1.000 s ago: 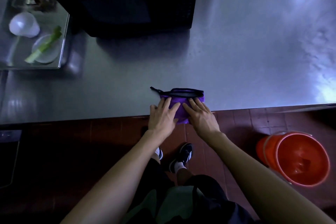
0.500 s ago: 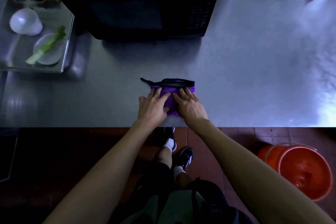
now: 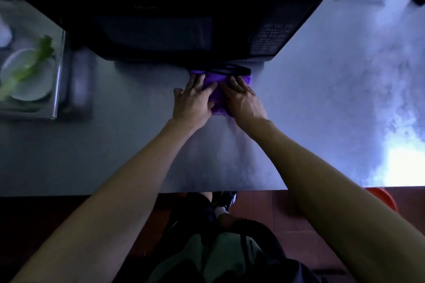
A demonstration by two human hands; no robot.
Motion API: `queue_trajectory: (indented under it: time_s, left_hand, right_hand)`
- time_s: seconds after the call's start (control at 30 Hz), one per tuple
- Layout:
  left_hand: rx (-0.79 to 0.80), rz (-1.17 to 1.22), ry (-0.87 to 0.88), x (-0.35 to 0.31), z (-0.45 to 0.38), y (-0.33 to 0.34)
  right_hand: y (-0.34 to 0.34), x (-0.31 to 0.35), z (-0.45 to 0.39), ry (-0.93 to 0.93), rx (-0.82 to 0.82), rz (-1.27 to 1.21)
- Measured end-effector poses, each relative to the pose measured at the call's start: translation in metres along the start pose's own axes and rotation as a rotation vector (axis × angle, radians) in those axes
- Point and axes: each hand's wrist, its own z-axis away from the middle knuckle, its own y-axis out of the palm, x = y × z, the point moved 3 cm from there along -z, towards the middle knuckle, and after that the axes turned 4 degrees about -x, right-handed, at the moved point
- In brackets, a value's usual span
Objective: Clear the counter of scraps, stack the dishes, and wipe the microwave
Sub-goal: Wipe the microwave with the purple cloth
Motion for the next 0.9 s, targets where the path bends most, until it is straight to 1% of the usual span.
queue_trajectory:
  time_s: [0.2, 0.43, 0.57, 0.73, 0.9]
  left_hand:
    - [-0.020, 0.024, 0.036, -0.007, -0.021, -0.003]
    - [-0.006, -0.024, 0.099, -0.020, -0.015, 0.000]
    - [0.036, -0.067, 0.140, -0.050, 0.008, 0.010]
    - [0.015, -0.110, 0.182, -0.094, 0.056, 0.029]
    - [0.042, -0.124, 0.247, -0.143, 0.116, 0.055]
  right_hand:
    - [-0.001, -0.016, -0.021, 0.016, 0.037, 0.042]
    - [0.000, -0.022, 0.002, 0.038, 0.024, 0.042]
    - [-0.010, -0.033, 0.042, 0.054, 0.011, 0.017]
    - [-0.009, -0.050, 0.108, 0.082, 0.028, -0.039]
    - [0.000, -0.067, 0.191, 0.084, 0.015, -0.001]
